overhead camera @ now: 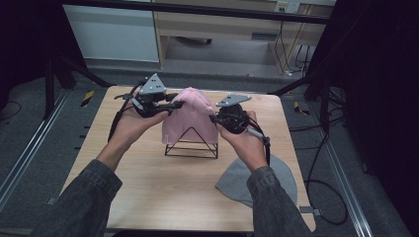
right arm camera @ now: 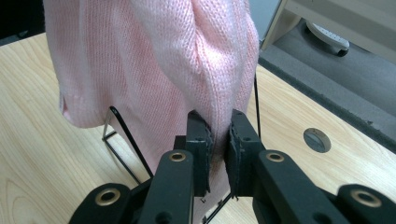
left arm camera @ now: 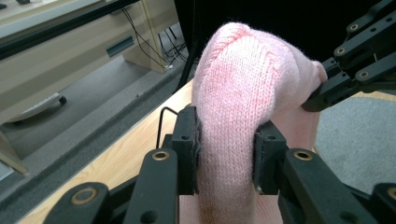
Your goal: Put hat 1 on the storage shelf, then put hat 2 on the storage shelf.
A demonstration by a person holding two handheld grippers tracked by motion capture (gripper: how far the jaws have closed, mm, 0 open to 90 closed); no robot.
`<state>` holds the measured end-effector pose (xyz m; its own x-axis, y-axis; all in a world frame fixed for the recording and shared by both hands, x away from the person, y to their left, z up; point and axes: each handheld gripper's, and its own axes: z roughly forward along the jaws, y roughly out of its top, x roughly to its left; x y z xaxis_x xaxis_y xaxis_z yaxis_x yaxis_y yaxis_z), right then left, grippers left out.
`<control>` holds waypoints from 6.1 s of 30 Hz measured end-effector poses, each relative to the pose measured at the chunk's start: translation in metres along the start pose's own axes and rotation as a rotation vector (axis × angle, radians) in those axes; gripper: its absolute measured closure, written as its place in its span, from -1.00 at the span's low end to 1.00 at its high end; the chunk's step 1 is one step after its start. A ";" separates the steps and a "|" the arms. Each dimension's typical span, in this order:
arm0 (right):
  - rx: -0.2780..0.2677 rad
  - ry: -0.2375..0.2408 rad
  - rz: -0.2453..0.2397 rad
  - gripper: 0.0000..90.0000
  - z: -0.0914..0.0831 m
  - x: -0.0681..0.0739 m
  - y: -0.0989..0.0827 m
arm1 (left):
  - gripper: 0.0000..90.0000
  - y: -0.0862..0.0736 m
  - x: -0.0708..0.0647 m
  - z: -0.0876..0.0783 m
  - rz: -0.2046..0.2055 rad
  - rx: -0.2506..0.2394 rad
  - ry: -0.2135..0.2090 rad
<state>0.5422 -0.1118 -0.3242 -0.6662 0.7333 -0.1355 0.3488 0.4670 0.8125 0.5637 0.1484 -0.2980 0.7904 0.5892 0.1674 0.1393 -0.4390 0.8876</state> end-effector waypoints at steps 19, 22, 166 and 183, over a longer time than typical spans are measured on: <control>0.041 0.004 0.016 0.83 0.012 0.001 -0.019 | 0.40 -0.027 -0.009 0.011 -0.018 0.053 -0.030; 0.049 0.006 0.013 0.83 0.014 0.001 -0.020 | 0.27 -0.033 -0.010 0.010 -0.033 0.045 -0.034; 0.136 -0.230 0.294 0.88 -0.116 -0.048 -0.136 | -0.85 -0.181 -0.038 -0.021 -0.106 0.262 0.186; 0.014 -0.221 0.230 0.89 -0.138 -0.046 -0.098 | -0.82 -0.151 -0.054 -0.035 -0.106 0.131 0.133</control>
<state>0.4476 -0.2593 -0.3198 -0.4102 0.9093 -0.0698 0.4839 0.2818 0.8285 0.4791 0.2066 -0.4260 0.6827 0.7174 0.1388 0.3009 -0.4492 0.8413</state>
